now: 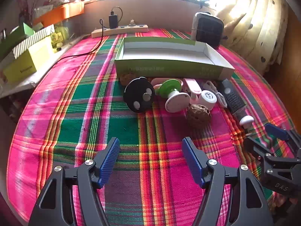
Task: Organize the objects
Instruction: 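Grasp the black dotted disc with the left tool while the right tool grasps the white knob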
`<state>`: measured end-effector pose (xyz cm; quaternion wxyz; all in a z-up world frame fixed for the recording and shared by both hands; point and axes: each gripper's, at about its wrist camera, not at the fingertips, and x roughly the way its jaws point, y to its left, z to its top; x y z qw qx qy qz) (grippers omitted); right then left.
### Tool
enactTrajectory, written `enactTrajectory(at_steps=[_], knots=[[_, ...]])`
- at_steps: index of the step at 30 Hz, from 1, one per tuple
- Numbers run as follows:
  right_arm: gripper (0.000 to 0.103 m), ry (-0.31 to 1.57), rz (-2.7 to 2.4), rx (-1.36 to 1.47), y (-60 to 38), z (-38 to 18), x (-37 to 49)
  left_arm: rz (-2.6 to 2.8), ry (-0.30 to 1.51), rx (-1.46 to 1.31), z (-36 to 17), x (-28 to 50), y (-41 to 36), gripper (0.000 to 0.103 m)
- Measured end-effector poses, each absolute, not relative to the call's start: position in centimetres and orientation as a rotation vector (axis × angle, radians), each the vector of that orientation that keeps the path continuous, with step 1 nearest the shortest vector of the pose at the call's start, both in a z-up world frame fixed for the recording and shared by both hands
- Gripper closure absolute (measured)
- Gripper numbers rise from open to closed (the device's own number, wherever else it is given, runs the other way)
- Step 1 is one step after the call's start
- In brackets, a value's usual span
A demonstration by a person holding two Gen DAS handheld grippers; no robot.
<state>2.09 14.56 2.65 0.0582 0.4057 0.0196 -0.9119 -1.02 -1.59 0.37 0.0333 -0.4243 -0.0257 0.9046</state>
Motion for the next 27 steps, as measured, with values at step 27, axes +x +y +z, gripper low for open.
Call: enactTrajectory(at_steps=[27], knots=[[0.051, 0.104, -2.730, 1.219, 13.6, 2.9, -0.1, 2.798, -0.126, -1.287, 0.7, -6.4, -3.8, 0.043]])
